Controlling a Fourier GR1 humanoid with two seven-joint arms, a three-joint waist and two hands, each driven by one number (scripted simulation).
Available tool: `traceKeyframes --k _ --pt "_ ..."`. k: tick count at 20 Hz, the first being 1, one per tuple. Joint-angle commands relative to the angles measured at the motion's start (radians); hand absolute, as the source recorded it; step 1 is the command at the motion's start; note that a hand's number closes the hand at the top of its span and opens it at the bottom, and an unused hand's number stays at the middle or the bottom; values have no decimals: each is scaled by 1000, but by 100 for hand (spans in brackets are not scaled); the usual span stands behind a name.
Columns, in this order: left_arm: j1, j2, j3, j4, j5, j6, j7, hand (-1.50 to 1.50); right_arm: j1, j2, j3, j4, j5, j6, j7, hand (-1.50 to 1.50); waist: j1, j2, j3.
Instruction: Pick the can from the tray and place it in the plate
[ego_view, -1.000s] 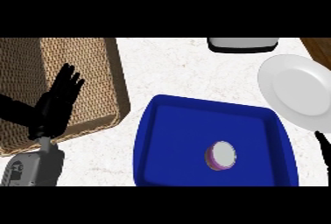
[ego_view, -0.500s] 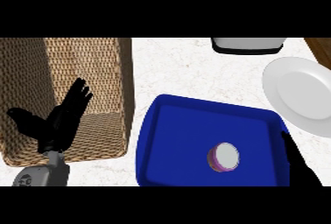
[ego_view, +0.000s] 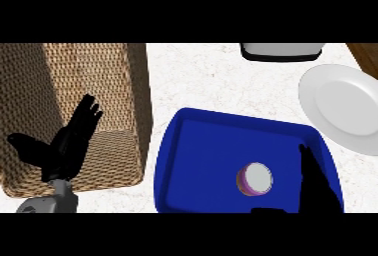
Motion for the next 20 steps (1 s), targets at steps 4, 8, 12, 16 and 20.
traceKeyframes --k 4,8,12,16,20 --pt "70 -14 -63 126 -54 -26 65 0 -52 117 33 56 89 74 150 -150 -17 20 -14" --pt "108 -30 -68 108 -62 -28 73 0 -60 148 7 137 69 74 87 -150 -10 20 -12" --pt "57 -31 -54 136 -82 -17 75 0 -80 200 0 192 76 90 77 -150 -19 22 -11" --pt "78 -38 -50 132 -82 -27 65 0 -150 173 -16 246 76 184 39 150 -9 22 -12" --pt "82 -28 -50 118 -89 -42 77 0 -145 174 -15 264 121 171 22 150 -13 19 -11"
